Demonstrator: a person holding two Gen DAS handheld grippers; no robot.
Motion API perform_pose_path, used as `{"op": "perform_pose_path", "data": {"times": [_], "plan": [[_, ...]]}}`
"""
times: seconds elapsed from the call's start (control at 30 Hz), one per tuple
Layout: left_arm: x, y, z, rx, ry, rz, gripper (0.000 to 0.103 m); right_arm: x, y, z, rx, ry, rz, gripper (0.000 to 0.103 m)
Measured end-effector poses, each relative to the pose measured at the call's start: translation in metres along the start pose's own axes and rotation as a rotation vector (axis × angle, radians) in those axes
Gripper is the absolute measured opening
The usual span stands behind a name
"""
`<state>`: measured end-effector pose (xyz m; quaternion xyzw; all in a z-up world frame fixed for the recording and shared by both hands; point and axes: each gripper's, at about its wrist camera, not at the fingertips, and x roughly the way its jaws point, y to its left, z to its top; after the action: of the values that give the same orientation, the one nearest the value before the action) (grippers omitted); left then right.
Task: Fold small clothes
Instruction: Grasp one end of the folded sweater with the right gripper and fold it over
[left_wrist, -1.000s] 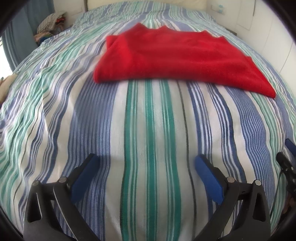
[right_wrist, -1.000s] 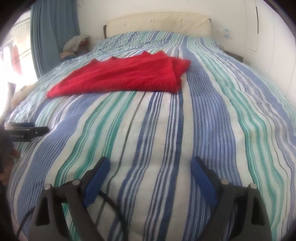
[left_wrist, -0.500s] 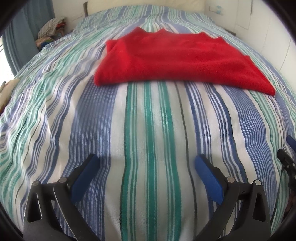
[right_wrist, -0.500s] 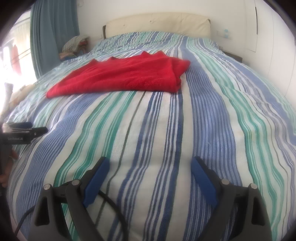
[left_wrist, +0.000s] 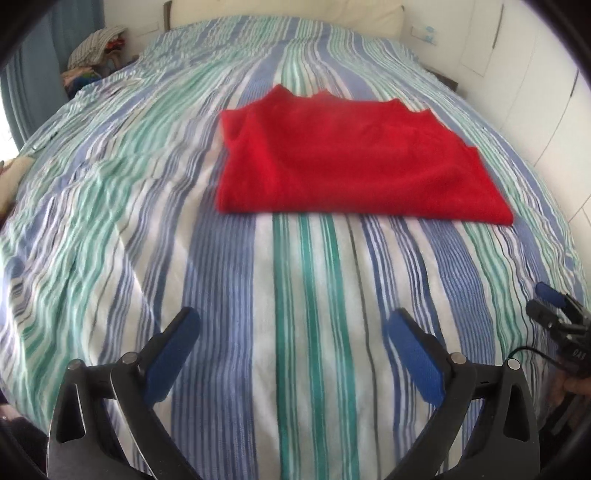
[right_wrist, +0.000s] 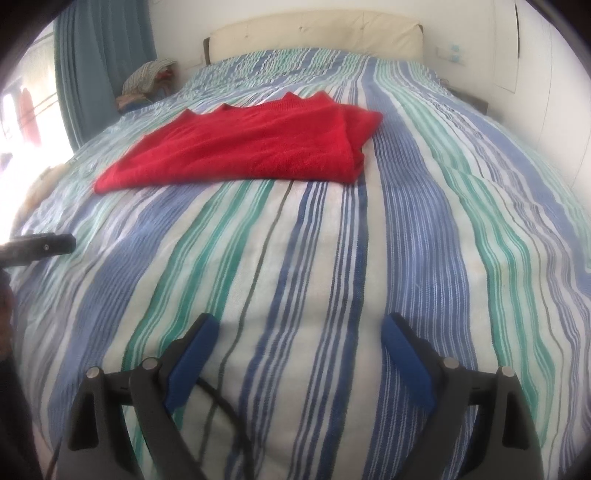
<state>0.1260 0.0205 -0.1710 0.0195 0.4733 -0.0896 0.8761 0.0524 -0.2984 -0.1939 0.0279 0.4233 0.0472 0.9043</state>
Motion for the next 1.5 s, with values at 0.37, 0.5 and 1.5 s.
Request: {"op": "perform_pose_path", "data": {"times": [0.37,0.5,1.5], "plan": [[0.023,0.021,-0.013,0.012,-0.093,0.046,0.101,0.057,-0.109,0.159,0.348,0.012,0.197,0.084],[0.025,0.016,-0.015,0.064,-0.095,0.087,0.102,0.109,-0.125,0.174,0.526,0.049,0.259,0.078],[0.006,0.127,-0.008,-0.275,-0.13,0.159,0.101,0.177,0.201,0.25,0.252,0.289,0.724,0.04]]}}
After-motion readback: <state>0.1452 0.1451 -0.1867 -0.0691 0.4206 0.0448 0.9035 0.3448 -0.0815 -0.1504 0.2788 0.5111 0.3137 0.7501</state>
